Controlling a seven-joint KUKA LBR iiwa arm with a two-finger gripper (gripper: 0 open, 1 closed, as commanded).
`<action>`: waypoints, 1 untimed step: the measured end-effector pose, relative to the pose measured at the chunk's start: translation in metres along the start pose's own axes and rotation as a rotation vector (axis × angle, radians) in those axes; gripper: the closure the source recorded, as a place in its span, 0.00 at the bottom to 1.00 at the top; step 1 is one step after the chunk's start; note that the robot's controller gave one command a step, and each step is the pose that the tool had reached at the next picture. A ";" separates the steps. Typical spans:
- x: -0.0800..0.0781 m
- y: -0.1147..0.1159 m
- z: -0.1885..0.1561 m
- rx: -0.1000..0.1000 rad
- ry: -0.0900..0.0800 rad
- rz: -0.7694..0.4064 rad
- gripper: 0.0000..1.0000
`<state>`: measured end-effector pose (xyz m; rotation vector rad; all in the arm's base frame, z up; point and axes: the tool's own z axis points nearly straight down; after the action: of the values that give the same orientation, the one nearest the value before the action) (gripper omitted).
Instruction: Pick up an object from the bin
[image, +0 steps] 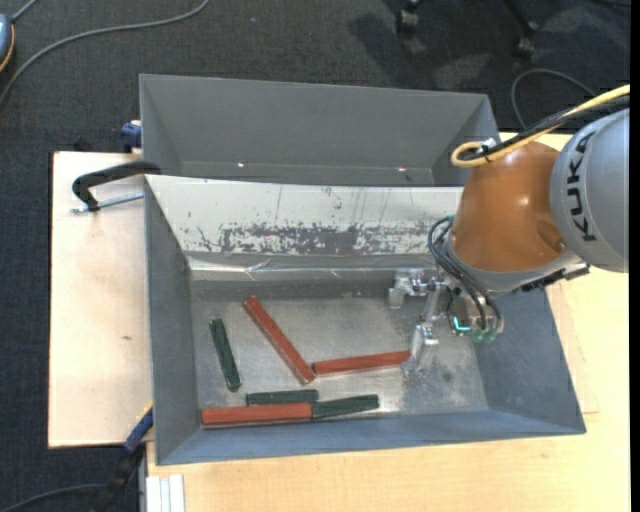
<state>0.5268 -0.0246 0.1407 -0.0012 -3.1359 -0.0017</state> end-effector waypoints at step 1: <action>0.008 0.025 0.073 -0.001 0.000 -0.256 0.00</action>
Offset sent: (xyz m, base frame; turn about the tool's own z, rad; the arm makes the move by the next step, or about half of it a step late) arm -0.0070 0.0239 -0.0707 -0.2552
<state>0.5187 0.0009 0.0681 0.3988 -3.1109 -0.0044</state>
